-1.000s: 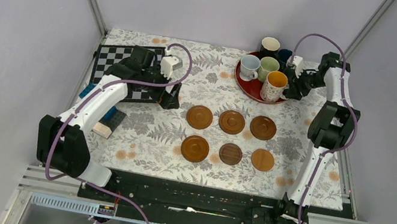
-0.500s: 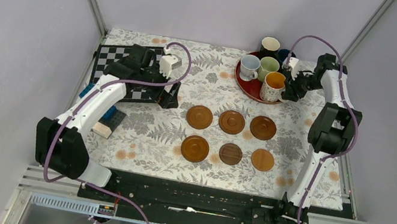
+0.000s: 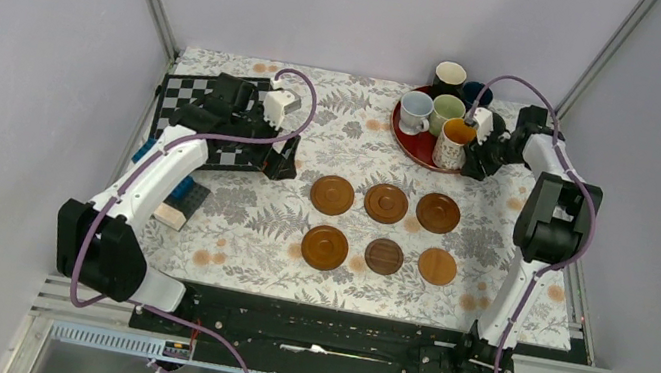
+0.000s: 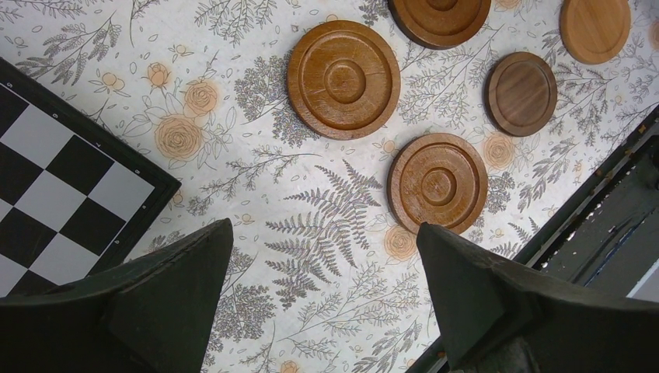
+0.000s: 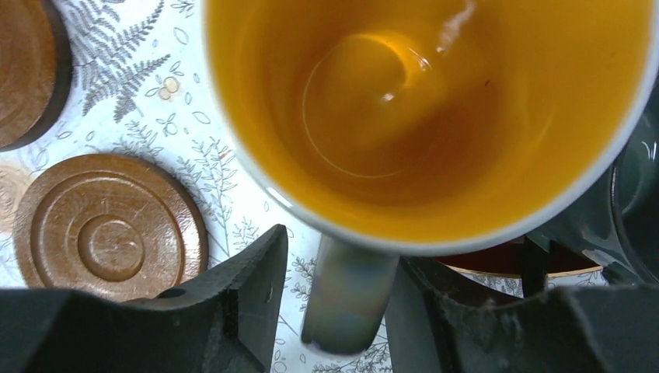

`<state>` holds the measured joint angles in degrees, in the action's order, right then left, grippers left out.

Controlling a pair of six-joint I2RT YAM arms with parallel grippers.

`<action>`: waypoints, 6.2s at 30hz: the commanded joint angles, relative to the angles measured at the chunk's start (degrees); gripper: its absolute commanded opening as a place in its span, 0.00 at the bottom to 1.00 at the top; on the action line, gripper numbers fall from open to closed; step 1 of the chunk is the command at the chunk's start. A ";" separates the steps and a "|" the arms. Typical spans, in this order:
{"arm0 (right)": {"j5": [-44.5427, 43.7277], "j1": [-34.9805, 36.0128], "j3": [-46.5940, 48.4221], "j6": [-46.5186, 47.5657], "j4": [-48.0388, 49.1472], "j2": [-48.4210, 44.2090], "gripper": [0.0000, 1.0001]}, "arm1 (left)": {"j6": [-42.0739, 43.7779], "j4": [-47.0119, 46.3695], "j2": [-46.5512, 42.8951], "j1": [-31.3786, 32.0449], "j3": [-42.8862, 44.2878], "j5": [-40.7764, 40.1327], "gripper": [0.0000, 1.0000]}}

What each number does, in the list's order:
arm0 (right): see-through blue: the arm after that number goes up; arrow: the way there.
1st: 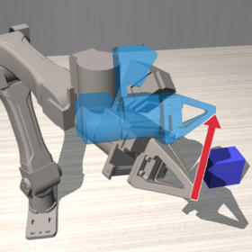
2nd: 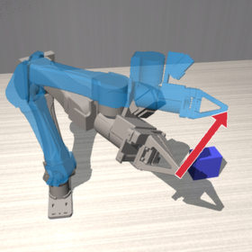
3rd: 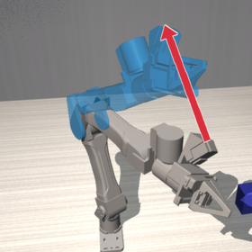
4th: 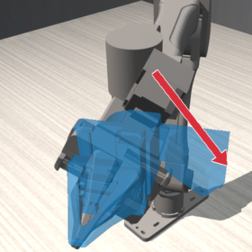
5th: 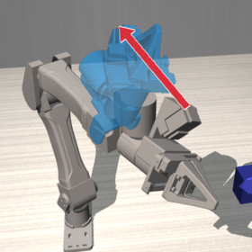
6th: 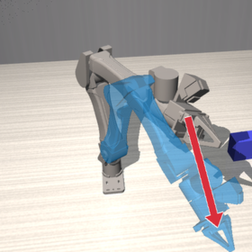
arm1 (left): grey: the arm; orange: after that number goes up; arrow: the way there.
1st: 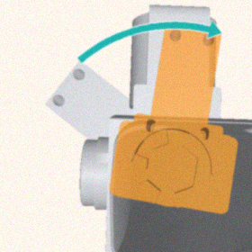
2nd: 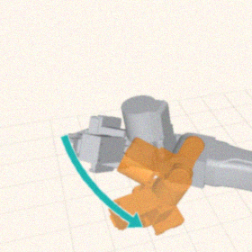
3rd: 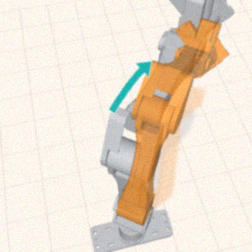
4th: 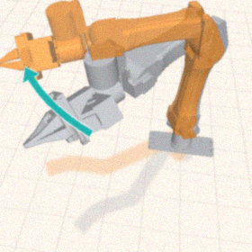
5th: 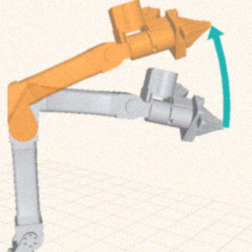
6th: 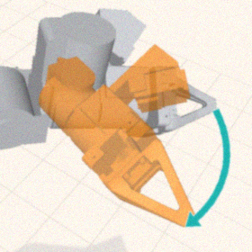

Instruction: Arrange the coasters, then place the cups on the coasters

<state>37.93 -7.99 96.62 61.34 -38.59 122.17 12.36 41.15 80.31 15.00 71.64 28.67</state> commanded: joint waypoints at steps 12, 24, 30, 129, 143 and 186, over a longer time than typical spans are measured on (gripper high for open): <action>-1.13 1.40 -2.30 -9.92 8.01 -4.64 0.37 | -0.84 -1.06 -0.35 -0.33 2.21 -0.38 0.99; 0.55 1.48 -3.15 -14.92 10.05 -8.39 0.00 | -2.00 -1.96 -0.22 -0.77 2.06 -0.58 0.99; 3.20 1.48 -0.90 -21.83 11.30 -11.12 0.00 | -4.10 -2.48 -0.31 -2.97 2.73 0.15 0.99; -15.08 44.41 -38.08 -41.19 52.59 -23.56 0.24 | -19.35 -10.65 -1.57 -17.16 -0.80 0.33 0.99; -15.58 44.44 -37.82 -41.74 51.27 -25.16 0.55 | -19.64 -10.47 -0.94 -17.13 -0.40 0.59 0.99; -8.48 9.48 -10.60 -42.21 16.01 -25.23 0.84 | -18.89 -6.86 1.37 -17.09 2.40 1.45 0.99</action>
<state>30.65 6.44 80.99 16.38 -16.58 92.64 -7.38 35.55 82.28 -1.85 72.03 29.63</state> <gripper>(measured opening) 0.845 0.989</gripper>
